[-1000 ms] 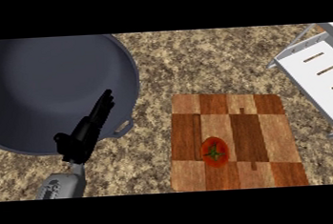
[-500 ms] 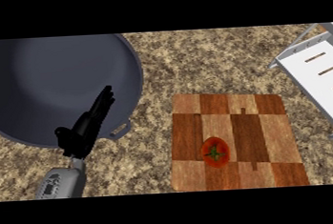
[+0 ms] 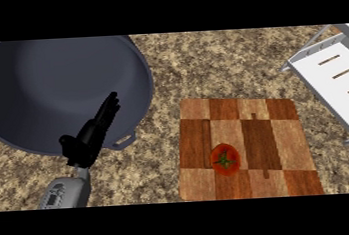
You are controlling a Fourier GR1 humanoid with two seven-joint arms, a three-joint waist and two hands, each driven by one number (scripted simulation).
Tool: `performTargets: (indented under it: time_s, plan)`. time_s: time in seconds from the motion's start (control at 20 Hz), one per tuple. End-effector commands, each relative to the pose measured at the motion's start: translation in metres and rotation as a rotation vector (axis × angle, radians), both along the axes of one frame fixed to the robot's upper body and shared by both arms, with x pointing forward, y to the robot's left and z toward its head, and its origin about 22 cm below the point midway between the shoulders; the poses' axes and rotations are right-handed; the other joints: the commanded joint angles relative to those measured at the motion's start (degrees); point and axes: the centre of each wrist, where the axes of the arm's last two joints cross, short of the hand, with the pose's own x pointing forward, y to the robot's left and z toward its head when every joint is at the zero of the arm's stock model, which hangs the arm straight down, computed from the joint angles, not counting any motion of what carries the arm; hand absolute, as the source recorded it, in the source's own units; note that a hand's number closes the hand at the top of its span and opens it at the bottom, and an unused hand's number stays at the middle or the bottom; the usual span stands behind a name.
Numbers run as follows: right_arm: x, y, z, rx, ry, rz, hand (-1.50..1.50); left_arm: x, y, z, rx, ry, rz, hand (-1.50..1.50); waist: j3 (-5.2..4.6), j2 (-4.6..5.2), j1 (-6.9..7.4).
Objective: Pick the sweet potato from the cutting board and place it in the tiered basket
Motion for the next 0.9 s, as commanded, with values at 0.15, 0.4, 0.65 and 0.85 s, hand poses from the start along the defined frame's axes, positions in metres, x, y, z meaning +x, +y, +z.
performTargets:
  time_s: [0.15, 0.4, 0.65, 0.85]
  plan:
    - [0.008, 0.004, 0.005, 0.285, -0.093, -0.045, -1.5, -0.002, -0.004, 0.007, 0.002, -0.01, -0.005, 0.0, 0.07, -0.01, -0.04]
    - [-0.004, -0.012, -0.006, 0.216, -0.198, -0.14, -1.5, -0.008, -0.006, -0.003, -0.006, 0.006, 0.015, 0.0, 0.02, -0.31, -1.14]
    - [-0.021, -0.035, 0.009, -0.033, -0.254, -0.39, -1.5, -0.006, 0.01, -0.003, 0.006, -0.002, 0.025, 0.0, -0.06, -0.27, -1.62]
    - [-0.05, -0.065, 0.031, -0.133, -0.336, -0.554, -1.5, -0.005, 0.029, 0.006, 0.002, 0.003, 0.043, 0.0, -0.08, -0.79, -2.69]
